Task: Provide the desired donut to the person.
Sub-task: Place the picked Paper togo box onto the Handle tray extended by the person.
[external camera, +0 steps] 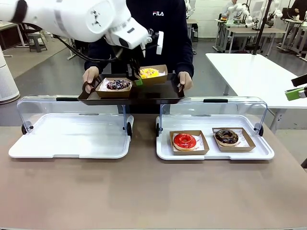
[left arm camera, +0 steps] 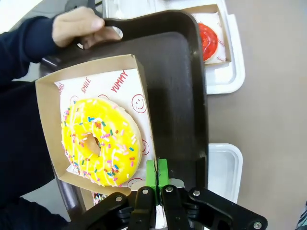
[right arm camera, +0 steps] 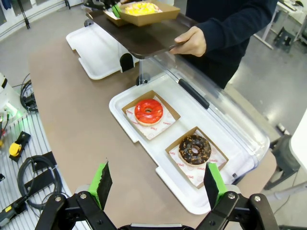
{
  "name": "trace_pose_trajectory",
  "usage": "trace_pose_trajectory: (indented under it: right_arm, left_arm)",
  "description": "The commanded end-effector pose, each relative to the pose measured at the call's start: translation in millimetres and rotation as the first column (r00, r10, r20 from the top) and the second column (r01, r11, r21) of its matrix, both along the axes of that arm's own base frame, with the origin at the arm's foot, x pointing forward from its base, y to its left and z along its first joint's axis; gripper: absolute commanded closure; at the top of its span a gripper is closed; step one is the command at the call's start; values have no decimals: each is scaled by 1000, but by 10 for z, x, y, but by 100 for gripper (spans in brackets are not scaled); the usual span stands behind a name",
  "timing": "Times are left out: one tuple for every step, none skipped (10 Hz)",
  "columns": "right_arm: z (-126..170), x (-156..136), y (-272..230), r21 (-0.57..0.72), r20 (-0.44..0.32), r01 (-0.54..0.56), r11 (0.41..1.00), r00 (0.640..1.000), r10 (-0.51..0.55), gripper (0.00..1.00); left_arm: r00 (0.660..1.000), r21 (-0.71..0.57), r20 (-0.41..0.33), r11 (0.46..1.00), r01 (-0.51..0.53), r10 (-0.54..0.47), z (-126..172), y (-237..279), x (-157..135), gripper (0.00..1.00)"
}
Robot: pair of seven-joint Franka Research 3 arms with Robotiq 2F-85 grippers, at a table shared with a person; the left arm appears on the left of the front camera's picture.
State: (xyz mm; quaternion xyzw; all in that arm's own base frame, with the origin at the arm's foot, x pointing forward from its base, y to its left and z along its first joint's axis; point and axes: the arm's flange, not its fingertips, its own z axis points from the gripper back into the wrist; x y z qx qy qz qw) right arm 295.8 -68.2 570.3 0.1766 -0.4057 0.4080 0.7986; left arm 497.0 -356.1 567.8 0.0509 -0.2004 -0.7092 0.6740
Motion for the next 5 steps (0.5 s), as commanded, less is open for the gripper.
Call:
trace_pose_trajectory:
  right_arm:
    - [-30,13,13,17,7,-13,1000,1000,13,0]
    - [-30,13,13,17,7,-13,1000,1000,13,0]
    - [-30,13,13,17,7,-13,1000,1000,13,0]
    - [-30,13,13,17,7,-13,1000,1000,13,0]
    - [-30,13,13,17,7,-13,1000,1000,13,0]
  left_arm:
    - [1000,28,-17,1000,-5,6,-32,-78,166,99]
    - [999,39,-32,999,-9,10,-105,-86,200,99]
    - [999,43,-49,999,0,2,-140,-104,206,99]
    - [998,52,-60,999,3,1,-162,-123,211,99]
    - [998,51,-70,999,9,-6,-170,-135,228,99]
